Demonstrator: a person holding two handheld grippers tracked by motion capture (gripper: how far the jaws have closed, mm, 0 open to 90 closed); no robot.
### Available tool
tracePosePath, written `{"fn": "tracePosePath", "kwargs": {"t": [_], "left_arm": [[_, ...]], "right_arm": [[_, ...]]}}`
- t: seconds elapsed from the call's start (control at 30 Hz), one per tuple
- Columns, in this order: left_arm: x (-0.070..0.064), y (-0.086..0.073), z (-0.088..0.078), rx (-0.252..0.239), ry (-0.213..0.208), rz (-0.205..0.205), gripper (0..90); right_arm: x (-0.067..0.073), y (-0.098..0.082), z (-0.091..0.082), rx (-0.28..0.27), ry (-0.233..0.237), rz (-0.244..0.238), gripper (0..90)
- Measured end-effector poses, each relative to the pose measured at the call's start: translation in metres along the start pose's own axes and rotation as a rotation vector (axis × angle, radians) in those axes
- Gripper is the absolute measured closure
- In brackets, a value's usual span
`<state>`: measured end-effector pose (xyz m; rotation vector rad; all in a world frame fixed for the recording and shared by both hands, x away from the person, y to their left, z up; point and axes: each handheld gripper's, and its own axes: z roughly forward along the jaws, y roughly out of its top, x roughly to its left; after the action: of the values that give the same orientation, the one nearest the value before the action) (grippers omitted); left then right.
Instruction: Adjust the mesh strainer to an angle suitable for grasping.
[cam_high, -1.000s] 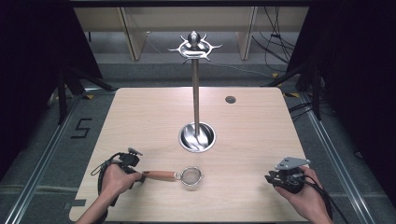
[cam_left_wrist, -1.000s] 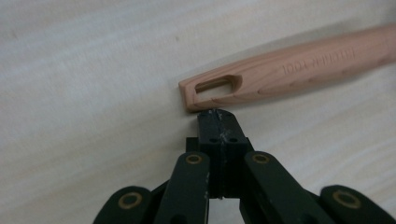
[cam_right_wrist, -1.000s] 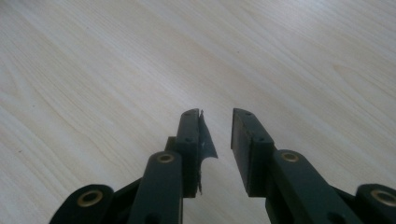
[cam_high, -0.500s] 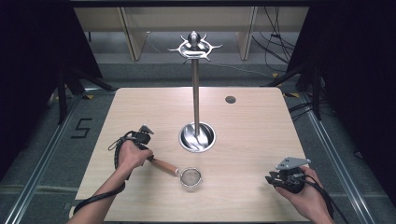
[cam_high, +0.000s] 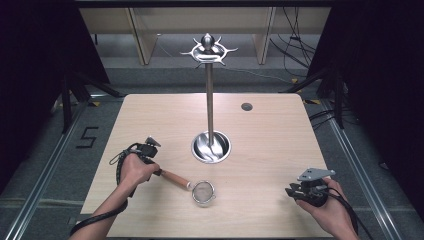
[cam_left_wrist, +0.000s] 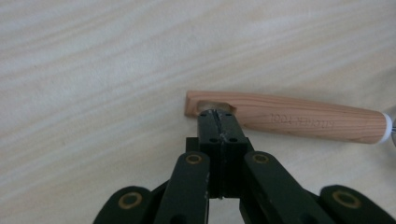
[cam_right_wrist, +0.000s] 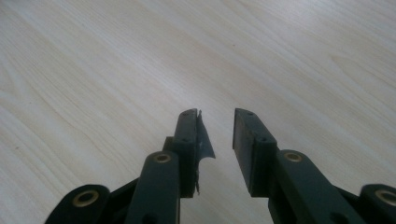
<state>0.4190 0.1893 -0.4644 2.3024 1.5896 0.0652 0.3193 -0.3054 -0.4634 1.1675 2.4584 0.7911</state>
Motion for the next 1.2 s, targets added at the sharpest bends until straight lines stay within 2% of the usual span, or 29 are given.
{"fn": "tracePosePath", "kwargs": {"t": [0.03,0.07,0.1,0.17,0.2,0.23,0.27,0.3,0.33,0.37,0.4,0.43,0.47,0.5,0.53,0.57,0.6,0.63,0.67,0.7,0.73,0.8,0.97,1.0,1.03,1.07,1.1,1.13,1.2], "left_arm": [[0.000,0.000,0.000,0.000,0.000,0.000,89.7],[-0.004,-0.003,-0.001,0.014,-0.011,-0.030,89.7],[-0.007,-0.007,-0.001,0.041,-0.017,-0.026,89.8],[-0.009,-0.009,0.001,0.057,-0.019,-0.015,89.7],[-0.010,-0.009,0.001,0.065,-0.028,0.005,89.7],[-0.012,-0.010,0.003,0.072,-0.030,-0.007,89.7],[-0.013,-0.009,0.006,0.074,-0.025,-0.004,89.8],[-0.013,-0.008,0.009,0.082,-0.015,0.000,89.8],[-0.014,-0.006,0.013,0.088,-0.016,-0.010,89.8],[-0.014,-0.006,0.013,0.088,-0.016,-0.010,89.8],[-0.016,-0.004,0.018,0.099,0.000,-0.013,89.8],[-0.016,-0.004,0.018,0.099,0.000,-0.013,89.7],[-0.016,0.000,0.019,0.116,0.000,-0.004,89.8],[-0.016,0.002,0.021,0.108,-0.001,-0.010,89.7],[-0.015,0.005,0.021,0.119,-0.002,0.001,89.8],[-0.015,0.005,0.021,0.119,-0.002,0.001,89.8],[-0.016,0.008,0.023,0.108,0.004,-0.006,89.8],[-0.015,0.012,0.023,0.113,0.004,-0.002,89.8],[-0.017,0.016,0.026,0.094,0.011,-0.014,89.8],[-0.017,0.016,0.026,0.094,0.011,-0.014,89.8],[-0.016,0.020,0.026,0.101,0.015,0.005,89.8],[-0.020,0.027,0.028,0.082,0.005,-0.015,89.8],[-0.020,0.037,0.033,0.062,-0.001,-0.029,89.7],[-0.021,0.041,0.034,0.047,0.005,-0.032,89.7],[-0.022,0.043,0.034,0.041,0.007,-0.034,89.7],[-0.023,0.045,0.034,0.037,0.007,-0.032,89.7],[-0.023,0.045,0.034,0.037,0.007,-0.032,89.7],[-0.025,0.047,0.033,0.031,0.006,-0.031,89.7],[-0.027,0.050,0.030,-0.015,-0.011,-0.035,89.5]], "right_arm": [[0.000,0.000,0.000,0.000,0.000,0.000,71.6],[0.002,0.000,0.001,-0.013,-0.004,0.018,71.5],[0.002,0.001,-0.001,0.009,0.001,0.016,71.5],[0.003,0.001,-0.001,0.007,0.001,0.013,71.4],[0.003,-0.001,0.005,-0.056,-0.015,0.006,71.4],[0.003,0.000,0.005,-0.042,-0.012,0.001,71.3],[0.003,0.000,0.003,-0.005,0.001,0.024,71.3],[0.003,0.000,0.003,-0.005,0.001,0.024,71.3],[0.002,0.000,0.002,-0.005,-0.003,-0.001,71.2],[0.002,0.000,0.002,-0.005,-0.003,-0.001,71.2],[0.003,0.001,-0.001,-0.011,0.002,0.018,71.2],[0.003,0.001,-0.001,-0.011,0.002,0.018,71.2],[0.002,0.001,0.000,-0.025,-0.006,-0.005,71.2],[0.003,0.002,0.000,-0.017,0.004,0.014,71.2],[0.003,0.000,0.003,-0.042,-0.008,-0.001,71.2],[0.003,0.000,0.003,-0.042,-0.008,-0.001,71.2],[0.003,0.000,0.006,-0.065,-0.010,0.000,71.2],[0.003,0.001,0.002,-0.018,0.001,0.002,71.2],[0.003,0.000,0.004,-0.041,-0.007,-0.001,71.2],[0.003,0.000,0.004,-0.041,-0.007,-0.001,71.2],[0.003,0.000,0.006,-0.067,-0.010,0.001,71.2],[0.002,0.001,0.001,-0.020,0.004,0.002,71.1],[0.002,0.001,0.001,-0.022,0.009,-0.003,71.0],[0.004,0.000,0.003,-0.053,0.008,0.024,71.0],[0.004,0.000,0.002,-0.044,0.006,0.024,71.0],[0.005,0.000,-0.001,-0.005,0.014,0.043,71.0],[0.005,0.000,-0.001,-0.005,0.014,0.043,71.0],[0.002,0.000,0.000,-0.019,0.004,0.006,71.0],[0.002,-0.001,0.001,-0.031,-0.001,0.012,71.3]]}}
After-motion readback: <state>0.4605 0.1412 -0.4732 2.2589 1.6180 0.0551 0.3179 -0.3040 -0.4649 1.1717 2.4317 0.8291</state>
